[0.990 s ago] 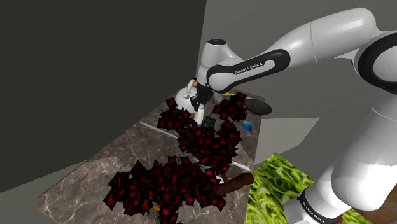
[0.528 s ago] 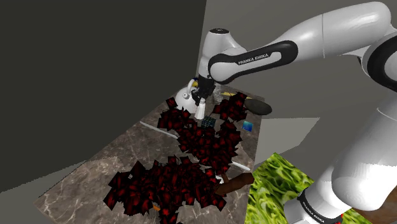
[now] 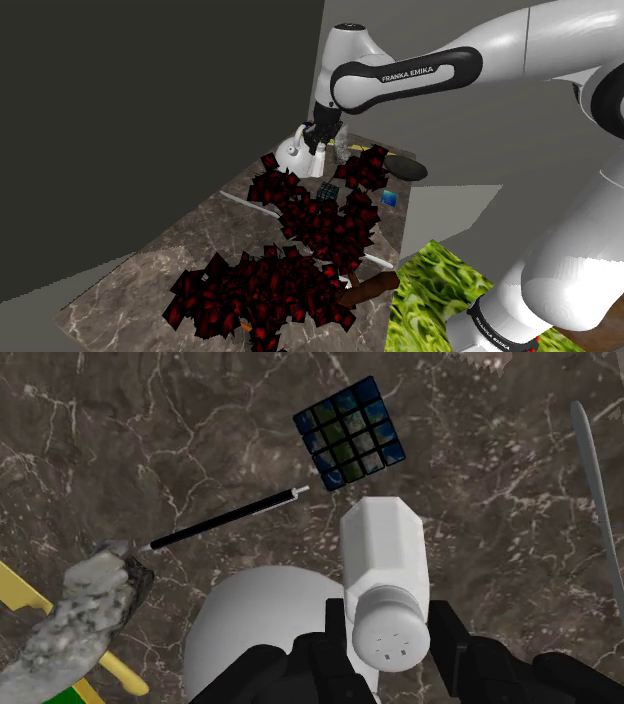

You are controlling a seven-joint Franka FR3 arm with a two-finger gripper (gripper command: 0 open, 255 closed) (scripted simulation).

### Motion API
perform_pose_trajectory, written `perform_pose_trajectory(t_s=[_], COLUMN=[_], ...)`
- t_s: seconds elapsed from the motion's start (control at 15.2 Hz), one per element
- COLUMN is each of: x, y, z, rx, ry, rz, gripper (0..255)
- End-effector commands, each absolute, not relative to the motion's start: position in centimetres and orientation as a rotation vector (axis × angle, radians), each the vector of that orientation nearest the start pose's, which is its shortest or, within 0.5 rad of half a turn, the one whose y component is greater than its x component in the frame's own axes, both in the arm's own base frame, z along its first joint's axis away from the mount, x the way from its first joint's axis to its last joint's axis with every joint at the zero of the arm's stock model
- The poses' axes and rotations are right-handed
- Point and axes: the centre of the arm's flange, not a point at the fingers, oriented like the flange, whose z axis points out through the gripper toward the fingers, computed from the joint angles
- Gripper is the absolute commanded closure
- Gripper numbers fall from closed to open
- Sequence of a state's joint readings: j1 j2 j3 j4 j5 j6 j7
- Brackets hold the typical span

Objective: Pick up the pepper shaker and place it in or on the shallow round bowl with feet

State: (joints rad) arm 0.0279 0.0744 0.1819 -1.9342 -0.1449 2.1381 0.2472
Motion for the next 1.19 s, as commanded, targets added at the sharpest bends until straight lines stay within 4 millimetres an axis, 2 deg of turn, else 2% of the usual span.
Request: perform_pose_trajectory(t_s=[0.0, 0.2, 1.12], x=[57.9, 57.9, 54.0], y=[11.5, 11.5, -6.5], z=[47.1, 48.3, 49.8], rx=[-3.213, -3.213, -3.213], ry=[-0.050, -0.050, -0.050], rz=[-0.246, -0.246, -0.246], gripper=[255, 255, 255])
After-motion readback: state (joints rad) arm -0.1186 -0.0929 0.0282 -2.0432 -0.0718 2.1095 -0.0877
